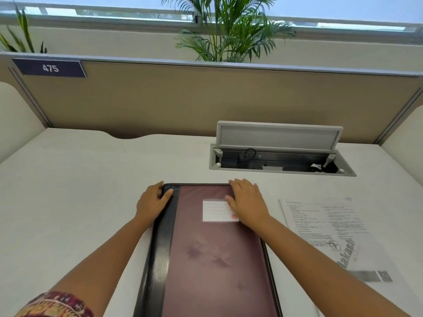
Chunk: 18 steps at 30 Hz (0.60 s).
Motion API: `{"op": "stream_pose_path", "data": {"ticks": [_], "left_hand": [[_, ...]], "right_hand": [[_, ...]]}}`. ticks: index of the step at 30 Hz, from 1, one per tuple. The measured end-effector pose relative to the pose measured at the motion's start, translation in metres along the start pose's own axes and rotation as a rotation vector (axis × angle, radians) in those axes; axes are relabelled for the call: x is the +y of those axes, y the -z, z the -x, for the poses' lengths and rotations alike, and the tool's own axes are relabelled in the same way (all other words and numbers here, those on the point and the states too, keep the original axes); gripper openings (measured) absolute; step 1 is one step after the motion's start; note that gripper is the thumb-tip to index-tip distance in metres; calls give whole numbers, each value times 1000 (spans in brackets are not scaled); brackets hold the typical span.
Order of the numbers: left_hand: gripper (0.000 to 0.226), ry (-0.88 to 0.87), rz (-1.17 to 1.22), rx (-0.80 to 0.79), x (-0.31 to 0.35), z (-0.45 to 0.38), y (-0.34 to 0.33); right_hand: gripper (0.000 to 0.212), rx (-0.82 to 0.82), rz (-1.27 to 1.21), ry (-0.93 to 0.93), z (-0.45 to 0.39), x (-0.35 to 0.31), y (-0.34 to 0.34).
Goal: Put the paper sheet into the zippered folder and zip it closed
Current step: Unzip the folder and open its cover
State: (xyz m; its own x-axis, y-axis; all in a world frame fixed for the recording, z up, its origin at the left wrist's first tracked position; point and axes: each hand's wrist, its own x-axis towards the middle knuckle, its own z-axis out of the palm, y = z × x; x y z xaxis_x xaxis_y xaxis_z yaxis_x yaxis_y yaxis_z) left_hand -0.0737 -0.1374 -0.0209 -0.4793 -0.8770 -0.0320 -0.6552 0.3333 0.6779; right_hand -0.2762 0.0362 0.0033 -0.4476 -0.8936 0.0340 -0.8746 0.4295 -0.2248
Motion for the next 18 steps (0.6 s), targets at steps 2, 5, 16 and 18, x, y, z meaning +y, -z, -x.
{"op": "stream_pose_path", "data": {"ticks": [2, 5, 16, 18], "left_hand": [[51, -31, -44, 41, -5, -3, -5], [48, -67, -90, 86, -11, -4, -11], [41, -94, -79, 146, -12, -3, -14], [40, -90, -79, 149, -11, -3, -13]], "right_hand": [[45, -58, 15, 3, -26, -12, -2], [42, -137, -59, 3, -59, -37, -5], [37, -365, -278, 14, -117, -111, -25], [34, -401, -329, 42, -119, -115, -26]]}}
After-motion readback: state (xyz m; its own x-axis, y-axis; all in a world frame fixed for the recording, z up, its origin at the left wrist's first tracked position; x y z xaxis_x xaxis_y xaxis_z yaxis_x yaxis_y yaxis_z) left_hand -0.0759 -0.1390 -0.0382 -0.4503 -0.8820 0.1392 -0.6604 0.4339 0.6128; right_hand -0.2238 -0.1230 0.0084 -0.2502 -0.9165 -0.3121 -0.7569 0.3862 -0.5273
